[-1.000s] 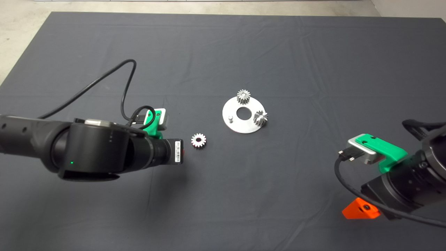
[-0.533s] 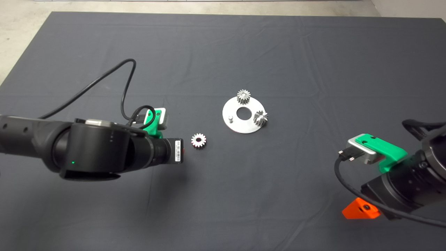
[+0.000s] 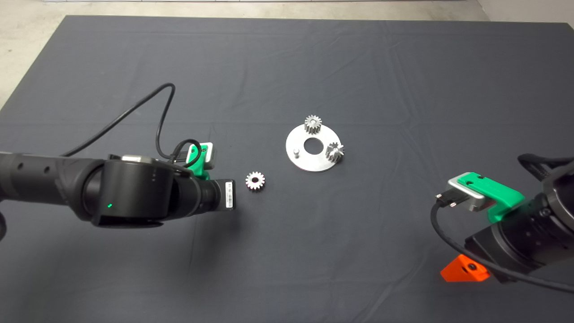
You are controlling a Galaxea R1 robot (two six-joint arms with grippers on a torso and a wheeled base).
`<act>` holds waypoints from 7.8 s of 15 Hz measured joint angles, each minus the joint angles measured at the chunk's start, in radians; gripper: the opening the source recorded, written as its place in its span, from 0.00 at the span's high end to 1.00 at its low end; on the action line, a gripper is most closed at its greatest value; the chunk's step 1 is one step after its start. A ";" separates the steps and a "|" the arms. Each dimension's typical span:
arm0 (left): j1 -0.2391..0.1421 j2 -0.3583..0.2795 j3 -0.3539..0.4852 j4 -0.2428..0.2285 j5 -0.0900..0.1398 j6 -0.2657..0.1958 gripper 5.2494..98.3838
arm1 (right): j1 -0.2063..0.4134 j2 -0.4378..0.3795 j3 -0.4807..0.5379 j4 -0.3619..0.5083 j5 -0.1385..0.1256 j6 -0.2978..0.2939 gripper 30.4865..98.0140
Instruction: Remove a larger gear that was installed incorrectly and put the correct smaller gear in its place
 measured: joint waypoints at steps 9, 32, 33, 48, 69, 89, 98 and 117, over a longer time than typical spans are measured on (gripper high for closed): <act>0.029 0.022 -0.058 0.003 0.000 0.001 0.63 | 0.000 0.000 0.000 0.000 0.000 0.000 0.01; 0.018 0.021 -0.015 0.018 -0.001 0.012 0.44 | 0.000 0.000 0.000 0.000 0.001 0.000 0.01; -0.002 0.020 -0.015 0.016 -0.001 0.012 0.43 | 0.000 0.000 0.000 0.000 0.000 0.000 0.01; -0.235 0.146 -0.144 -0.462 -0.001 0.154 0.22 | 0.000 0.003 0.001 0.000 0.001 0.000 0.01; -0.151 0.209 -0.316 -0.393 0.000 0.313 0.06 | 0.000 0.008 0.001 0.000 0.002 0.000 0.01; -0.046 0.225 -0.311 -0.215 -0.110 0.330 0.06 | 0.000 0.005 0.001 0.000 0.001 0.000 0.01; -0.039 0.237 -0.310 -0.160 -0.106 0.326 0.06 | 0.000 0.005 0.001 0.000 0.000 0.000 0.01; -0.017 0.239 -0.334 -0.115 -0.106 0.317 0.06 | 0.000 0.005 0.001 0.001 0.001 0.000 0.01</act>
